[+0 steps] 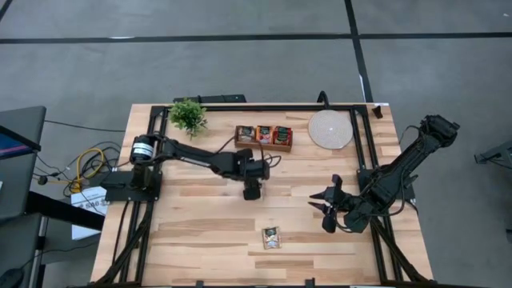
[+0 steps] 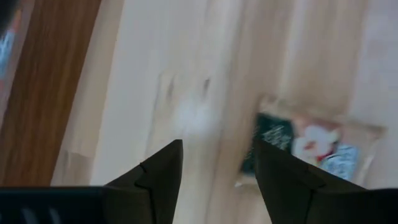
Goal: Pick & Place Tea
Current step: Put the brown tea bag into the left section of the wooden organizer
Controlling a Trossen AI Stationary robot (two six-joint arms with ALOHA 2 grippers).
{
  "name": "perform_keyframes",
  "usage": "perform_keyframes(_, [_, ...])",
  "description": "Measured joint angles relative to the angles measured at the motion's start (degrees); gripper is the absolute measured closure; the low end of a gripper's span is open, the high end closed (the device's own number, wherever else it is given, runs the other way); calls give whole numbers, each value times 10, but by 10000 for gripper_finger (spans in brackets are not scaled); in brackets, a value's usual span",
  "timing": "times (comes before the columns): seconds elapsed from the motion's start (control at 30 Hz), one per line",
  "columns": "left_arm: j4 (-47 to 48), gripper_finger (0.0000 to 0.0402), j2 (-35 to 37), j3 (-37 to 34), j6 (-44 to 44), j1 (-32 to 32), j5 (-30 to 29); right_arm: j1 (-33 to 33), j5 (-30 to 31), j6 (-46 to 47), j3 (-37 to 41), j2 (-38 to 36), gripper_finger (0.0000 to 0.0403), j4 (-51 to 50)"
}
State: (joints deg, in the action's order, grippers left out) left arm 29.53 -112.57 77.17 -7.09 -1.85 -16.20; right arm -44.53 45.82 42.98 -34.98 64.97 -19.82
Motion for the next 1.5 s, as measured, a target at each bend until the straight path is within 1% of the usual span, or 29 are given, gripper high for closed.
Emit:
perform_keyframes(0.1, [17,216,0,0,-5,18,24,0,-8,0,0,0,313,2])
perform_keyframes(0.23, [18,216,0,0,-11,22,54,0,-8,-1,0,0,313,2])
perform_keyframes(0.5, [14,215,0,-12,14,15,54,0,-8,-15,0,0,313,12])
perform_keyframes(0.77, [-24,215,0,-16,32,15,52,0,-8,-15,0,0,313,23])
perform_keyframes(1.0, [-28,216,-33,-16,35,15,50,0,-8,-16,0,0,313,23])
perform_keyframes(1.2, [-31,216,-37,-16,36,15,49,0,-9,-16,0,0,313,23])
perform_keyframes(1.33, [-22,216,-41,-15,36,15,61,0,-8,-16,0,0,313,23])
perform_keyframes(1.43, [-17,230,-43,-15,35,15,63,0,-8,-16,0,0,313,23])
perform_keyframes(1.5, [-16,250,-43,-15,35,15,66,0,-8,-16,0,0,313,23])
